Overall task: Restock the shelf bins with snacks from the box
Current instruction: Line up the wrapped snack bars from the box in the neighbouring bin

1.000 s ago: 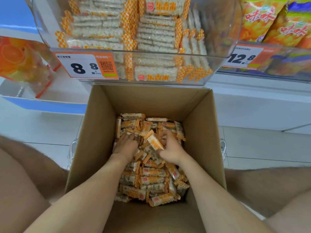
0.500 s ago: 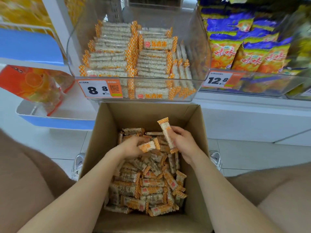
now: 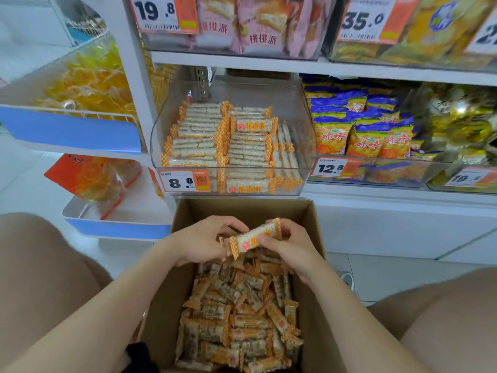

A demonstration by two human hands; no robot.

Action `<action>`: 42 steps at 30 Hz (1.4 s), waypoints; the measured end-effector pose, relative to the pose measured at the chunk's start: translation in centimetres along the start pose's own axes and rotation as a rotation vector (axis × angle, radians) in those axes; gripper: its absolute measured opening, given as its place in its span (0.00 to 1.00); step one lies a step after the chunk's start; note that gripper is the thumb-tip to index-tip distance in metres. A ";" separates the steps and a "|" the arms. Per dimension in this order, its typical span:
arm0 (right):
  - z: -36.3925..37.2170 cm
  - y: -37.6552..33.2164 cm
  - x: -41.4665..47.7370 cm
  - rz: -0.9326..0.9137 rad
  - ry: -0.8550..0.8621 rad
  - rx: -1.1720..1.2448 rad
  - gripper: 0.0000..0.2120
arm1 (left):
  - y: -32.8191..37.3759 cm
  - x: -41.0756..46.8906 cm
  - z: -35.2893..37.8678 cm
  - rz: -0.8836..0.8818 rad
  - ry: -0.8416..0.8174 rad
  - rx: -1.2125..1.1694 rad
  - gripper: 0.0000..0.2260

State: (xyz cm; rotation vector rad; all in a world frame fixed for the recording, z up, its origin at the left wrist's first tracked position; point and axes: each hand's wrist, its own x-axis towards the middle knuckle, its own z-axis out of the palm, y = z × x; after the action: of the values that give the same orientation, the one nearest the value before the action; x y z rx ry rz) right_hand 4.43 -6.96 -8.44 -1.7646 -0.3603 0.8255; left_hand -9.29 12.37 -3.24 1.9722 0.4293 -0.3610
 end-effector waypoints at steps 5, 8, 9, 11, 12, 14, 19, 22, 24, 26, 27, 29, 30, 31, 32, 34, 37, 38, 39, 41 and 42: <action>0.2 -2.6 -1.4 -0.120 -0.050 -0.144 0.30 | 1.9 -1.8 -0.7 0.124 0.156 0.199 0.21; 0.1 -5.6 -2.9 -0.358 -0.025 -0.488 0.25 | 3.7 -2.8 -1.4 0.263 0.277 0.281 0.18; 0.1 -6.5 -3.4 -0.465 0.015 -0.621 0.23 | 4.5 -3.1 -1.8 0.304 0.300 0.289 0.18; 0.2 -8.4 -4.3 -0.629 0.059 -0.856 0.26 | 6.1 -3.5 -2.8 0.374 0.314 0.292 0.19; 0.1 -9.3 -4.6 -0.680 0.058 -0.925 0.26 | 6.8 -3.7 -3.3 0.409 0.319 0.281 0.19; -0.3 -10.9 -4.5 -0.741 0.047 -0.925 0.25 | 7.9 -3.5 -4.6 0.477 0.368 0.247 0.21; -1.7 -14.7 -0.6 -0.771 0.271 -0.956 0.25 | 8.6 -1.4 -8.1 0.465 0.645 0.230 0.27; -2.4 -17.0 3.3 -0.741 0.359 -1.077 0.25 | 7.9 0.4 -9.4 0.291 0.732 0.476 0.28; -2.4 -18.3 5.9 -0.653 0.335 -1.228 0.25 | 7.9 1.7 -9.4 0.148 0.651 0.637 0.28; -2.1 -19.4 8.5 -0.583 0.263 -1.326 0.25 | 7.9 3.0 -9.3 0.085 0.571 0.735 0.28; -1.8 -19.7 9.8 -0.554 0.229 -1.349 0.25 | 7.8 3.6 -9.3 0.072 0.545 0.769 0.29; -1.3 -19.9 12.2 -0.510 0.178 -1.378 0.25 | 7.7 4.4 -9.7 0.032 0.506 0.816 0.30; -1.0 -19.8 13.3 -0.497 0.166 -1.389 0.24 | 7.6 4.7 -9.9 0.002 0.485 0.823 0.31; -0.7 -19.6 14.3 -0.488 0.163 -1.400 0.24 | 7.5 4.9 -10.0 -0.032 0.461 0.820 0.32; -0.4 -19.4 15.0 -0.480 0.174 -1.401 0.24 | 7.5 5.1 -10.2 -0.059 0.438 0.815 0.32; 0.0 -19.0 16.3 -0.454 0.220 -1.328 0.25 | 7.4 5.5 -10.2 -0.093 0.406 0.815 0.33; 0.6 -18.8 17.5 -0.363 0.200 -1.089 0.28 | 7.1 5.8 -10.0 -0.107 0.392 0.824 0.33; 0.8 -18.8 17.7 -0.340 0.178 -1.032 0.29 | 7.1 5.9 -10.0 -0.109 0.390 0.825 0.34; 1.0 -18.8 17.9 -0.322 0.161 -1.006 0.31 | 7.0 5.9 -10.0 -0.111 0.391 0.825 0.34; 1.7 -19.0 18.1 -0.305 0.135 -1.032 0.32 | 7.0 5.9 -10.1 -0.127 0.400 0.828 0.36; 2.2 -19.0 18.0 -0.310 0.110 -1.051 0.32 | 7.0 5.9 -10.1 -0.140 0.404 0.831 0.37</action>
State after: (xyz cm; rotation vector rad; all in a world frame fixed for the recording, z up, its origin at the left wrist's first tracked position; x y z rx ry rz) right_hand 18.72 12.29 2.42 -2.5921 -1.1028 0.2899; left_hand -0.27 19.55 4.02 2.8540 0.7615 -0.2413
